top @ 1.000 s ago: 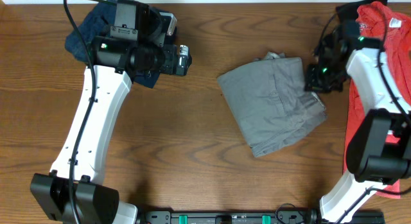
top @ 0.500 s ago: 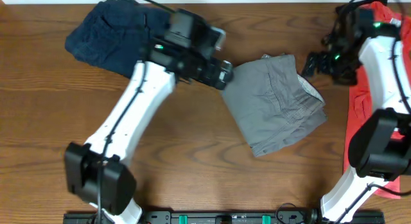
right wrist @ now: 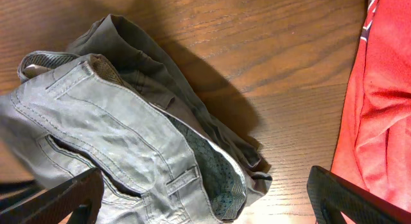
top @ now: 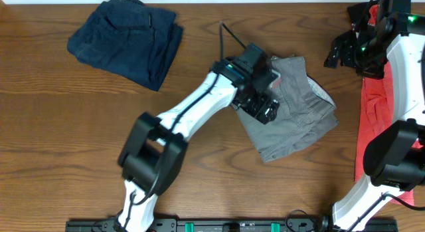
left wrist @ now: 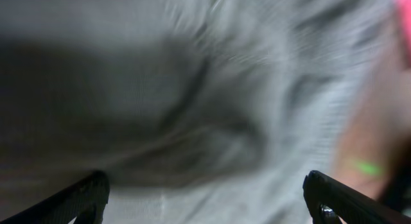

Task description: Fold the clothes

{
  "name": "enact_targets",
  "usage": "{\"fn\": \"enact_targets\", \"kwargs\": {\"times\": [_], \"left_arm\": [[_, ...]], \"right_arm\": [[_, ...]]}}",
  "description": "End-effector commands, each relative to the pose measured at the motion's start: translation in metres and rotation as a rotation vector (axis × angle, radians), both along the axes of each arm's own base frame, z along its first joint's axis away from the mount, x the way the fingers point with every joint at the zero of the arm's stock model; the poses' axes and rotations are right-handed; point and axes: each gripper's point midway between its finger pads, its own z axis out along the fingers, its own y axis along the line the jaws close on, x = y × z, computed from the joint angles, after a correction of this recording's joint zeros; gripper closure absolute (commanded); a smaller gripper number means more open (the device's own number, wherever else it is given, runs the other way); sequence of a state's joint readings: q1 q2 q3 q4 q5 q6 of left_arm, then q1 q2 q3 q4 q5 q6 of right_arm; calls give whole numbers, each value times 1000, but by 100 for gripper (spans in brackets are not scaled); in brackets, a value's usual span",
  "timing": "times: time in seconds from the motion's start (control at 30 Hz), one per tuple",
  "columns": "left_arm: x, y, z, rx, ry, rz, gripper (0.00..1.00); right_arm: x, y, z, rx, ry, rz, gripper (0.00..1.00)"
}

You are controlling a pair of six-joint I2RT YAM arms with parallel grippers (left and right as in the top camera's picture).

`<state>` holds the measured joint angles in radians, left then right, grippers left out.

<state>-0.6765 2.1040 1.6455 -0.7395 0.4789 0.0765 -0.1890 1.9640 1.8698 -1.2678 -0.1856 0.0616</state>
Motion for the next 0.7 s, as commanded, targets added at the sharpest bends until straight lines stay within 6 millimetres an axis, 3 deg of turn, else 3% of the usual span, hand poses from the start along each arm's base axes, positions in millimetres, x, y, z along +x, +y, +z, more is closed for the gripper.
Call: {"fn": "enact_targets", "kwargs": {"times": [0.0,0.1,0.27,0.5,0.67], "left_arm": [[5,19,-40,117,-21,-56,2],[19,47,-58,265,-99,-96,2],[63,110,-60,548,-295,-150,2],[96,158,-58,608,-353,-276,2],[120,182,-43,590,-363,-105,2]], "right_arm": [[1,-2,6,-8,-15,-12,1],[0,-5,5,-25,-8,-16,1],[-6,-7,2,-39,17,-20,1],[-9,-7,-5,-39,38,-20,1],[-9,-7,-6,-39,40,-20,1]]}}
